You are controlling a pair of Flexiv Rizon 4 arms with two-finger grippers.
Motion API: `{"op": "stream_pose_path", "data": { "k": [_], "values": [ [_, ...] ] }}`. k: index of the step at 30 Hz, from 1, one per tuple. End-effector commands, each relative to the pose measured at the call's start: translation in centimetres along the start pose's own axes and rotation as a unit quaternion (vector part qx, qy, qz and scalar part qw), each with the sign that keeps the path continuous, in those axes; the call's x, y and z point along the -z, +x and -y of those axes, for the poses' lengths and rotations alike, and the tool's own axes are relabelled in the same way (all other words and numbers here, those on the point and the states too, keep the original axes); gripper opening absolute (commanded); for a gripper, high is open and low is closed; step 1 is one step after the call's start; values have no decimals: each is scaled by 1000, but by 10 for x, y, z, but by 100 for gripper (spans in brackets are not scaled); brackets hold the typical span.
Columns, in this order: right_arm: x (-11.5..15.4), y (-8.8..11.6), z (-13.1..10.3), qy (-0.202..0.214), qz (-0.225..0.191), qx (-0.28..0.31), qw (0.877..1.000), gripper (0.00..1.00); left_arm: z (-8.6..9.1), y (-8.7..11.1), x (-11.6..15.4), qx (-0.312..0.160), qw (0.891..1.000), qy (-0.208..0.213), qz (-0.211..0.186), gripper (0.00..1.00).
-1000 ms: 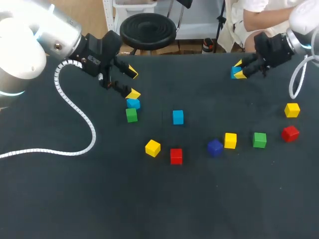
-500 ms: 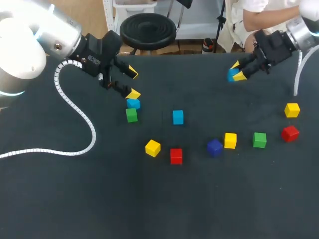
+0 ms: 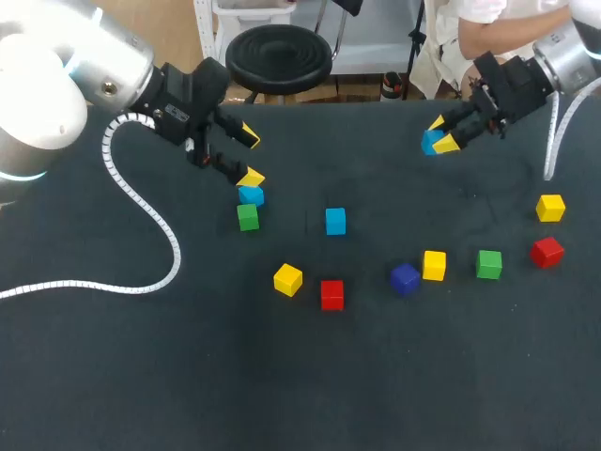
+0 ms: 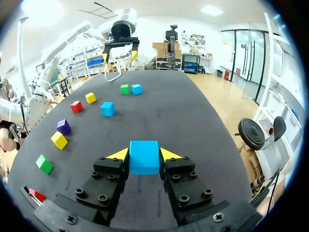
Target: Place the blue cubes, place green cubes on the blue cubes, place the yellow cubes on the green cubes, then place the red cubes on the yellow cubes, and place purple cube on the red cubes.
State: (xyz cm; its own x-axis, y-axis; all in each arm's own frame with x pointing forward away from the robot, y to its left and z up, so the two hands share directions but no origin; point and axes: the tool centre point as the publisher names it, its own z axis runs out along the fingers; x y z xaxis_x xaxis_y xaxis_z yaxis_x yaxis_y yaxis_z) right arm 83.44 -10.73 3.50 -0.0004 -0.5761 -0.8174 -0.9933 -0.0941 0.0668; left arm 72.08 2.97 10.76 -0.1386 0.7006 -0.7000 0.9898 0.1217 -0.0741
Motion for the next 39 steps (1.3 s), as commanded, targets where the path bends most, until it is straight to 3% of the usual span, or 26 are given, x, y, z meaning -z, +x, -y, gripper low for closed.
{"op": "stream_pose_path", "data": {
  "k": [1, 9, 15, 29, 35, 39],
  "values": [
    [1, 1, 7, -75, 2, 0, 997, 0, 0, 1, 0, -1, 1000, 0, 1, 100],
    [1, 1, 7, -75, 2, 0, 997, 0, 0, 1, 0, -1, 1000, 0, 1, 100],
    [-42, -19, -27, -97, 5, -5, 995, 0, 0, 1, 0, -1, 1000, 0, 1, 100],
    [-79, -32, -99, -21, -37, -75, 996, 0, 0, 1, 0, -1, 1000, 0, 1, 100],
    [-94, -29, -119, -16, -30, -93, 995, 0, 0, 1, 0, -1, 1000, 0, 1, 100],
    [-94, -29, -119, -16, -30, -93, 995, 0, 0, 1, 0, -1, 1000, 0, 1, 100]
  ]
}}
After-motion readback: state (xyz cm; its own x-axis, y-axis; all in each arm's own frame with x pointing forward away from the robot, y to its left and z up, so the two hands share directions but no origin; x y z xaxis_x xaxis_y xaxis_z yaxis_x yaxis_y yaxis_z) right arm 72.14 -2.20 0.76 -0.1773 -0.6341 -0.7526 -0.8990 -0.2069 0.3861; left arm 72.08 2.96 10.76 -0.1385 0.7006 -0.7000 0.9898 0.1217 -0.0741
